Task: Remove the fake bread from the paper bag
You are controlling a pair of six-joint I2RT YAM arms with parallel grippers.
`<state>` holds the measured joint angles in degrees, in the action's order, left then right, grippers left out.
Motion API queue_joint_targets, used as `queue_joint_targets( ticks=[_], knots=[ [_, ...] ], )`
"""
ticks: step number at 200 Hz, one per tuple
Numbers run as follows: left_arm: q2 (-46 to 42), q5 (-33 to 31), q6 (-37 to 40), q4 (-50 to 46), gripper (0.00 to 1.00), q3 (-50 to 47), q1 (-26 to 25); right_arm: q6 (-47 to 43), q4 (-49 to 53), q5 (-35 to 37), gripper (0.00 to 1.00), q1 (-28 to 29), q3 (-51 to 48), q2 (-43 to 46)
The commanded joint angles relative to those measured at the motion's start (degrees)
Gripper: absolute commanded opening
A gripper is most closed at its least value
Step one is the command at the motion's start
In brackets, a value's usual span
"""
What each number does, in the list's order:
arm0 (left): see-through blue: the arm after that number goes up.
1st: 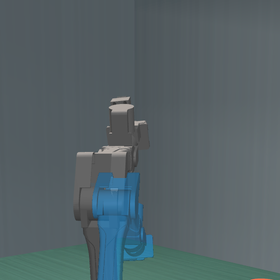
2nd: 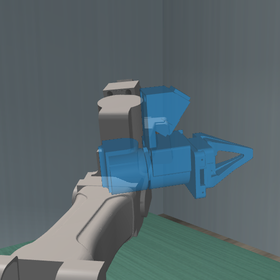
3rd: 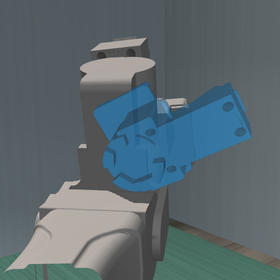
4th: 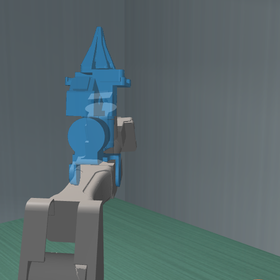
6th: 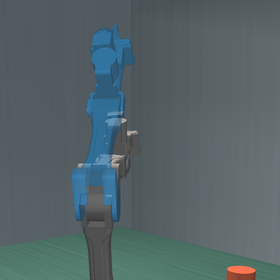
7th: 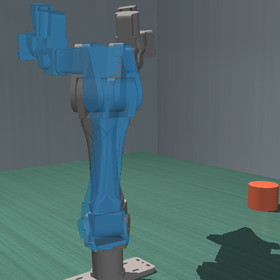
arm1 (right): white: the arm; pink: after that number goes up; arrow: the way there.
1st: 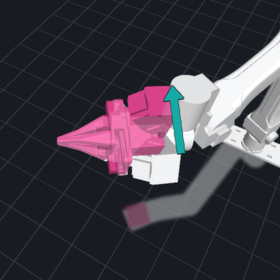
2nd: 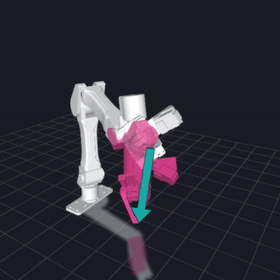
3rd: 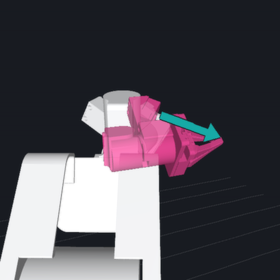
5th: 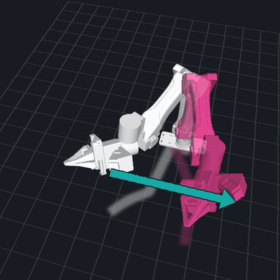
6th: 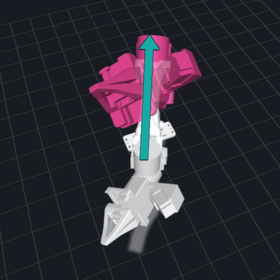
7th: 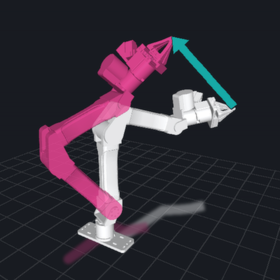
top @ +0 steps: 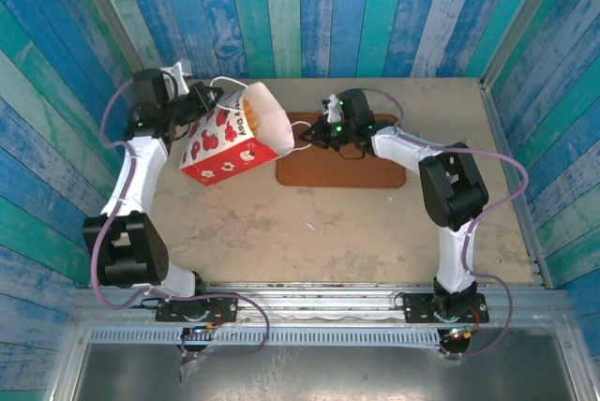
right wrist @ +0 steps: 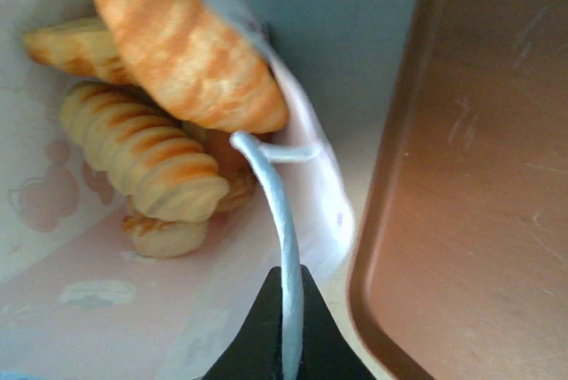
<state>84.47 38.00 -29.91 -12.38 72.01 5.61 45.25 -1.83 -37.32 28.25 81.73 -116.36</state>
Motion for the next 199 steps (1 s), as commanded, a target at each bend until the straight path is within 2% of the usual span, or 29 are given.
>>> queue_joint_targets(
  ticks=[1,70,97,127,160,199],
  knots=[
    [0.1,-4.7,3.5,-1.9,0.0,-0.3,0.1,-0.1,-0.1,-0.7,0.04,0.5,0.8,-2.4],
    [3.1,-16.2,8.3,-8.9,0.0,2.7,0.5,0.4,1.0,-1.5,0.04,2.3,7.4,-8.6],
    [3.7,-16.8,8.3,-9.1,0.0,2.5,1.6,0.4,2.2,-1.7,0.04,3.0,11.0,-11.1],
    [3.5,-12.2,7.7,-7.9,0.0,1.7,2.0,-0.1,3.7,-1.2,0.04,3.2,12.6,-12.2],
    [1.8,0.3,3.3,0.0,0.0,-2.7,1.3,-2.0,5.5,0.0,0.05,3.2,11.9,-11.4],
    [0.1,1.3,-0.8,4.5,0.0,-6.2,-0.3,-3.3,6.7,0.8,0.05,2.8,11.5,-11.5]
  ],
)
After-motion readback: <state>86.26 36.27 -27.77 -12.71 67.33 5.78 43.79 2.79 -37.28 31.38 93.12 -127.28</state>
